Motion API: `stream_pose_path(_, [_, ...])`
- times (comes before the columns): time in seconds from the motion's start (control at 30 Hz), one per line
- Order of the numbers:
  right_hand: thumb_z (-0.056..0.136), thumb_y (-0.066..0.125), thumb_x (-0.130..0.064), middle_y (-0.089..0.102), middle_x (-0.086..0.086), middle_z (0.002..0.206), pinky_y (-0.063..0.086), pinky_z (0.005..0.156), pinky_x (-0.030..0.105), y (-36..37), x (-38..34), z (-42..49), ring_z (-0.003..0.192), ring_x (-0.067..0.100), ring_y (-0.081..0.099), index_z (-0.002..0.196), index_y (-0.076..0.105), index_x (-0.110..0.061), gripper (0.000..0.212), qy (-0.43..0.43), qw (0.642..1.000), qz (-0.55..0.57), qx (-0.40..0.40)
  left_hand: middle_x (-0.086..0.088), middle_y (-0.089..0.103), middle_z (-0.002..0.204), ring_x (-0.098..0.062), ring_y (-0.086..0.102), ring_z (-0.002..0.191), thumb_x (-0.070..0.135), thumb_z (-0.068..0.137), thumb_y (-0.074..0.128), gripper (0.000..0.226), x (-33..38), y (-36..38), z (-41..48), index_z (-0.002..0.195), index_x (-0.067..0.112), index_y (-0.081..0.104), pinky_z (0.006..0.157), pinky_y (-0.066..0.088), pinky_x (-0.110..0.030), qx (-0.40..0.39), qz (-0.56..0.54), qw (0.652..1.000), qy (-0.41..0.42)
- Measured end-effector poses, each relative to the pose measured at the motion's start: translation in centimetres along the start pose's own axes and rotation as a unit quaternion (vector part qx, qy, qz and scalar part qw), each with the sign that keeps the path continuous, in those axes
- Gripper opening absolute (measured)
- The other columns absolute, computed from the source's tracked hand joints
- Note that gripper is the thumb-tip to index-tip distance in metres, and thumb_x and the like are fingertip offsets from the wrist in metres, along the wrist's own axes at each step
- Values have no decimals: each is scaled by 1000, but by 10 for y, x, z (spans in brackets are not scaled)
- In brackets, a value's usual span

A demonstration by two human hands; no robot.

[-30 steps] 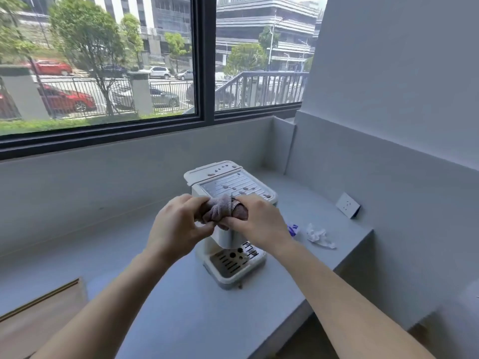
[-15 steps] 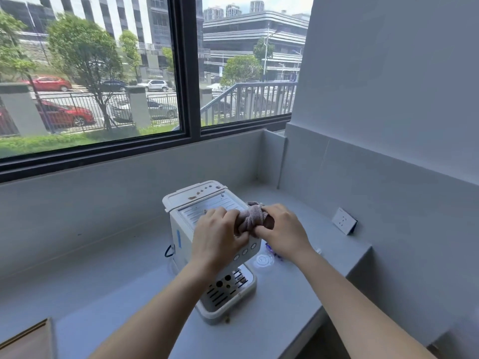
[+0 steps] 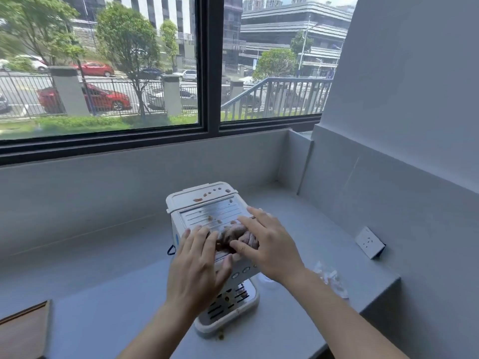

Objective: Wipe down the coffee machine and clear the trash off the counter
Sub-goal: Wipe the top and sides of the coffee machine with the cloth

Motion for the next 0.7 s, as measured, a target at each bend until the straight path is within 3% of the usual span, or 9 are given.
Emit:
stream_pose_path(0.2, [80, 63, -36, 53, 1, 143, 37, 108, 29, 1, 20, 14, 134, 17, 43, 129, 62, -19, 52, -2, 998, 55, 4, -12, 61, 127, -32, 53, 127, 44, 90, 46, 51, 2, 6, -2, 119, 5, 63, 114, 35, -49, 19, 12, 1000, -18])
stream_pose_path(0.37, [81, 50, -33, 58, 6, 135, 31, 107, 22, 3, 15, 4, 127, 24, 49, 126, 63, -10, 52, -43, 998, 26, 34, -13, 62, 127, -32, 53, 127, 42, 89, 49, 49, 3, 8, -3, 118, 6, 64, 110, 39, -51, 44, 13, 999, -17])
stream_pose_path(0.5, [83, 53, -24, 57, 7, 134, 40, 105, 33, 0, 16, 18, 127, 24, 46, 117, 64, -5, 40, -6, 1000, 30, 2, -13, 63, 125, -34, 55, 124, 40, 88, 51, 46, 3, 8, -2, 116, 5, 65, 109, 40, -51, 64, 13, 998, -13])
stream_pose_path(0.57, [85, 56, -20, 55, 6, 133, 37, 102, 32, 0, 11, 27, 126, 25, 45, 113, 62, -5, 33, 19, 1000, 16, -7, -13, 63, 124, -34, 55, 124, 39, 88, 51, 46, 3, 8, -3, 115, 5, 66, 109, 40, -52, 67, 11, 998, -11])
stream_pose_path(0.7, [81, 52, -20, 61, 7, 124, 43, 103, 39, 4, 0, 11, 114, 27, 52, 110, 65, -6, 35, -55, 998, -14, 7, -14, 64, 124, -35, 55, 124, 40, 89, 50, 47, 2, 9, -4, 115, 5, 66, 108, 41, -52, 68, 18, 998, -4])
Point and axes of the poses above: each hand's wrist, its own z-axis towards the middle knuckle, its own y-axis out of the palm, x = y × z, the point moved 1 cm from there along z, towards the middle knuckle
